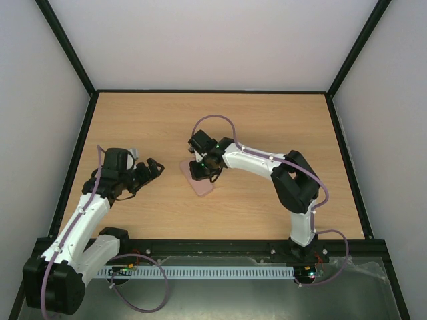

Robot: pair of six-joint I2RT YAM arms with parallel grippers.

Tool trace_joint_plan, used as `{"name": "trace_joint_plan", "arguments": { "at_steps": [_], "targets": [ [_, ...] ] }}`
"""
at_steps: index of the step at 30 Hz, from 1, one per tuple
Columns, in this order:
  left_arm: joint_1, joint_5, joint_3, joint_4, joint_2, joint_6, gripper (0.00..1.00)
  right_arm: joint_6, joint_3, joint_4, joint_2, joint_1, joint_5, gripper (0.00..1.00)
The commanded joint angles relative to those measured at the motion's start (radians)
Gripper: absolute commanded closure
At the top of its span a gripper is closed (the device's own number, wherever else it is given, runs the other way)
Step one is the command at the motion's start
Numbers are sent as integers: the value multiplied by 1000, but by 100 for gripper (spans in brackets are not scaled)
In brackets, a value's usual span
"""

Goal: Organize the sunglasses
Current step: Close the sunglasses case at the center of the board.

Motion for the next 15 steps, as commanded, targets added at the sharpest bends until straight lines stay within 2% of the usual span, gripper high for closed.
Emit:
{"name": "trace_joint_plan", "arguments": {
  "at_steps": [1, 9, 15],
  "targets": [
    [6, 12, -12, -2, -6, 11, 1, -3, 17, -50, 0, 4, 17, 81],
    [6, 17, -15, 0, -12, 9, 1, 20, -63, -32, -85, 4, 35, 80],
    [6, 28, -25, 7, -28, -7, 1, 48, -174, -11, -191, 4, 63, 68]
  ]
}}
